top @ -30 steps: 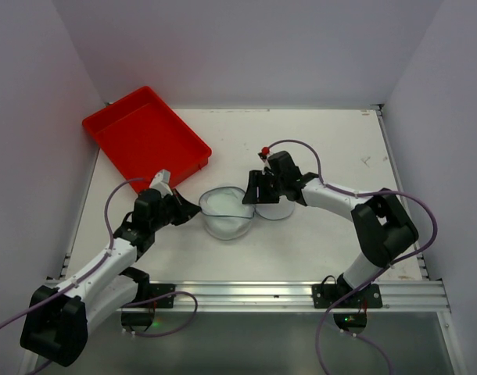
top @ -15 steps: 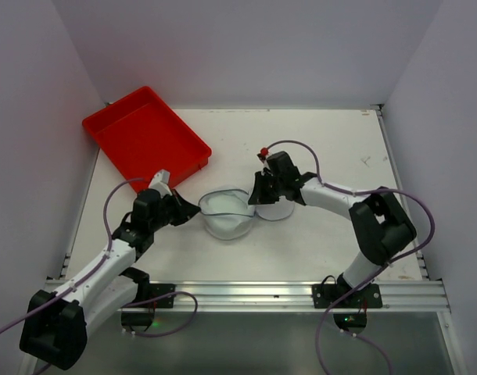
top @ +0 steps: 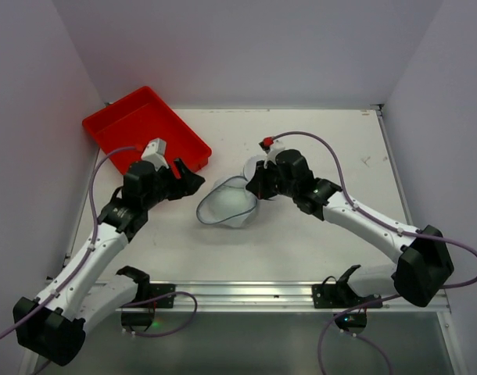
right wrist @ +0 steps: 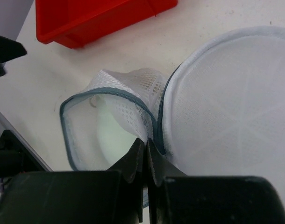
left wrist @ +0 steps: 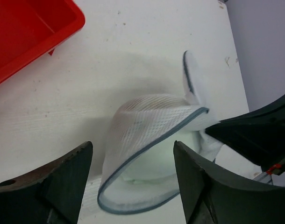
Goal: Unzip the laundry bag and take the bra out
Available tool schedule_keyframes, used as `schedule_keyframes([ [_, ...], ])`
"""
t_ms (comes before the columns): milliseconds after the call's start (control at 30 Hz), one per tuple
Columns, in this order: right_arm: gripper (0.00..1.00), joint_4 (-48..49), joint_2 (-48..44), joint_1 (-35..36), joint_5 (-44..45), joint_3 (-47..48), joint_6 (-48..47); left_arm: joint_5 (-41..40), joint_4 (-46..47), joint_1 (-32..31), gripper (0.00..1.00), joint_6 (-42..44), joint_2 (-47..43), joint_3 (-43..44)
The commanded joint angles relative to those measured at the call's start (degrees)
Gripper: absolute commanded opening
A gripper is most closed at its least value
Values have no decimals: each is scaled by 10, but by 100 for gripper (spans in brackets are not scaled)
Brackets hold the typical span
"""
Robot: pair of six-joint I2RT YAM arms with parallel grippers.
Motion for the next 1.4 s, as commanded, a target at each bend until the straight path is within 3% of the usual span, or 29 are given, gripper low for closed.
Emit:
schedule_keyframes([
  [0, 0, 35, 17, 5, 25, -10, -7, -50, -45, -74, 75, -4, 28, 79],
  [100, 0, 45, 25, 4, 28, -18, 9, -116, -42, -163, 74, -30, 81, 118],
  [233, 0, 40, 31, 5, 40, -16, 17, -160, -41, -216, 68, -68, 157, 128],
  [433, 0, 43, 24, 5, 55, -29, 30, -215, -37, -291, 63, -104, 194, 128],
  [733, 0, 41, 21, 13, 51, -31, 37, -280, -33, -296, 89, -121, 288, 112],
  [833, 0, 44, 22, 18, 47, -33, 40, -290, -30, -297, 89, -118, 323, 121],
  [900, 0, 44, 25, 22, 47, -34, 43, -282, -26, -297, 85, -117, 342, 125],
  [1000, 0, 49, 25, 22, 45, -38, 47, -277, -9, -297, 70, -120, 353, 116],
  [1033, 0, 50, 25, 22, 45, -39, 48, -277, -3, -297, 57, -121, 354, 112],
  [1100, 0, 50, 25, 22, 53, -39, 49, -281, 8, -297, 41, -123, 358, 105],
  [1133, 0, 48, 26, 22, 54, -40, 49, -282, 10, -297, 21, -123, 357, 104],
  [1200, 0, 45, 29, 22, 63, -45, 46, -281, 13, -297, 3, -118, 345, 99],
  [1367, 0, 36, 34, 8, 109, -60, 41, -245, 48, -297, 0, -59, 265, 70],
])
